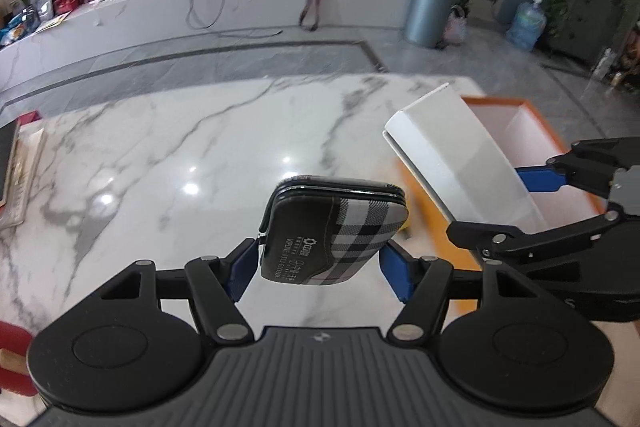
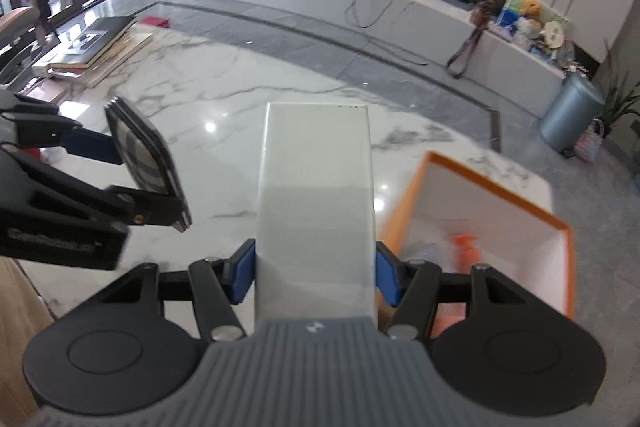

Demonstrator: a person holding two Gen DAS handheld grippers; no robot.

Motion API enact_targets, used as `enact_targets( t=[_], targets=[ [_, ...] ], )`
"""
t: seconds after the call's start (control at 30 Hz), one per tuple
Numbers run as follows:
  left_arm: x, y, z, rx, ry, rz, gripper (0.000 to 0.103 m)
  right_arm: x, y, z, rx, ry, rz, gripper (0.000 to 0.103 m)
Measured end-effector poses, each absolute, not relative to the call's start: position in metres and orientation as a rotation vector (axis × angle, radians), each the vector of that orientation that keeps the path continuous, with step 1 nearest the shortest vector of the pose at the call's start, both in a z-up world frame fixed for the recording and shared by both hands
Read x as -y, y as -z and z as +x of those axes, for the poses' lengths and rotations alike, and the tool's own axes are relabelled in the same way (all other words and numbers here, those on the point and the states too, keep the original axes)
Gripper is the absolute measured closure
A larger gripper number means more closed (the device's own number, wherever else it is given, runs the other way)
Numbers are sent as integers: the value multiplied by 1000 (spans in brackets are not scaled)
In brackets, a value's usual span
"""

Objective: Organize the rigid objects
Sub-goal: 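Carry the white box with the right gripper while the left carries the plaid case over the orange box, then lower the white box upright into the orange box and open the right gripper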

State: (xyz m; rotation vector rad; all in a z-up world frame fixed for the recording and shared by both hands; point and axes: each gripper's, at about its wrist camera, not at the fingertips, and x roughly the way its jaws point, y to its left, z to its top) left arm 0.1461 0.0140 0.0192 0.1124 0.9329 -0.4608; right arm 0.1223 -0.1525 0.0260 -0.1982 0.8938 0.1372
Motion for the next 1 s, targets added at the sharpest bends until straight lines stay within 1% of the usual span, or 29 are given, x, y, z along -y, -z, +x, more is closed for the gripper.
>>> enact_targets(
  t=[0.2,0.4,0.7,1.0],
  targets=[
    [22,-38,144,-918,604,32,26,205,-35,112,-904,-33,-186,42],
    [73,-40,146,-923,742,5,26,252,-13,108,-976,69,-193,42],
    [134,-5,165,-994,818,33,26,299,44,122,-1086,205,-175,42],
    [155,27,183,-1063,815,25,26,311,77,141,-1143,302,-229,42]
  ],
)
